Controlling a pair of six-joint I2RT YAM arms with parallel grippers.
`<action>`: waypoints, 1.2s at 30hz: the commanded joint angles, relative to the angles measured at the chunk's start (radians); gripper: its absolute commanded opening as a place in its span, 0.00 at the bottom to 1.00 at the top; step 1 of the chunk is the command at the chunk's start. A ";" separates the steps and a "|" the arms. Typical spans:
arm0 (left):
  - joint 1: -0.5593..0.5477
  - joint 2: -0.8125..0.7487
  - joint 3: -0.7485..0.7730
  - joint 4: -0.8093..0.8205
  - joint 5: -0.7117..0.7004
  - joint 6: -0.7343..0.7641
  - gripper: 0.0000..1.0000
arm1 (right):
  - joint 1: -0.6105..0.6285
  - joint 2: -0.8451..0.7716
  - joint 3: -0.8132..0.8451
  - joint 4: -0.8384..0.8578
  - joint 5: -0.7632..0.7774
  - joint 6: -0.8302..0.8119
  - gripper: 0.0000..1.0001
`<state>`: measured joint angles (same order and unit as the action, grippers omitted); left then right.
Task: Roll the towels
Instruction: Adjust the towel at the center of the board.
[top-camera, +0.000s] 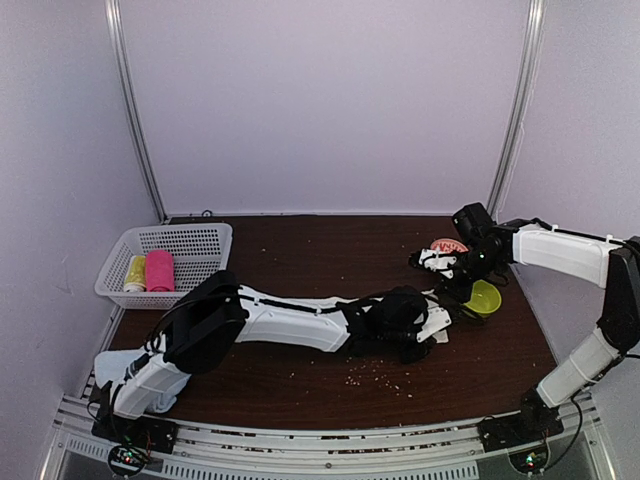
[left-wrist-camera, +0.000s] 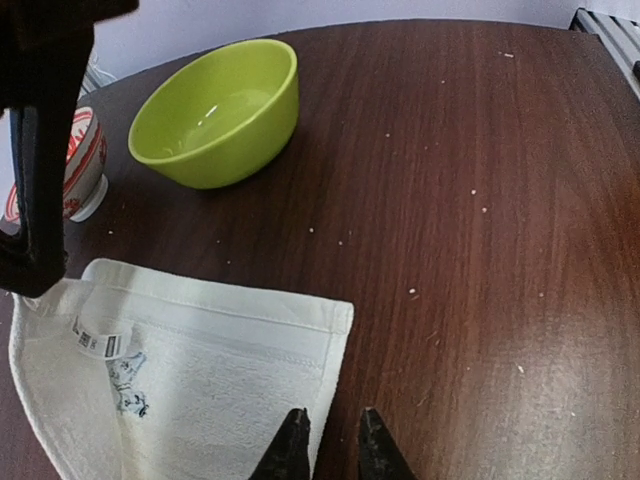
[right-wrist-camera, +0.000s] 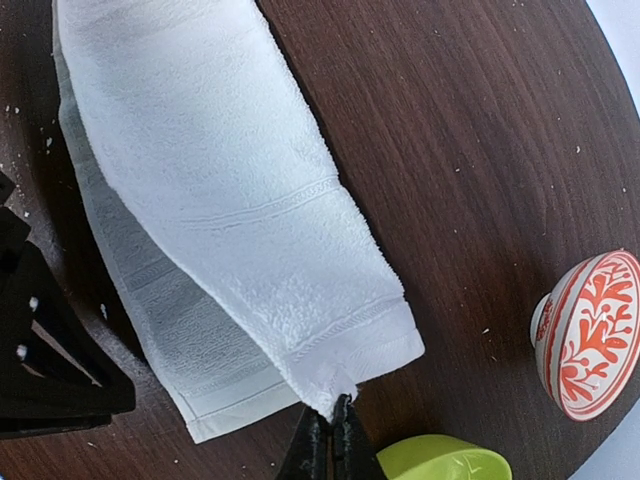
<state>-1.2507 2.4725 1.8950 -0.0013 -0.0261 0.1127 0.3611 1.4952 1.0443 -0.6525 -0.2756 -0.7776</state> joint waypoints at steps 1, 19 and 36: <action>0.004 0.066 0.066 0.005 -0.049 -0.033 0.17 | -0.002 -0.007 -0.005 0.012 -0.019 0.015 0.00; 0.020 0.149 0.127 -0.060 -0.037 -0.116 0.14 | 0.004 -0.088 -0.014 -0.136 -0.058 -0.017 0.02; 0.020 0.141 0.109 -0.047 -0.025 -0.117 0.15 | 0.015 -0.042 -0.160 -0.100 -0.064 -0.021 0.04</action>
<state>-1.2427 2.6030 2.0232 -0.0261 -0.0559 0.0124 0.3668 1.4185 0.9348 -0.7238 -0.3187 -0.7860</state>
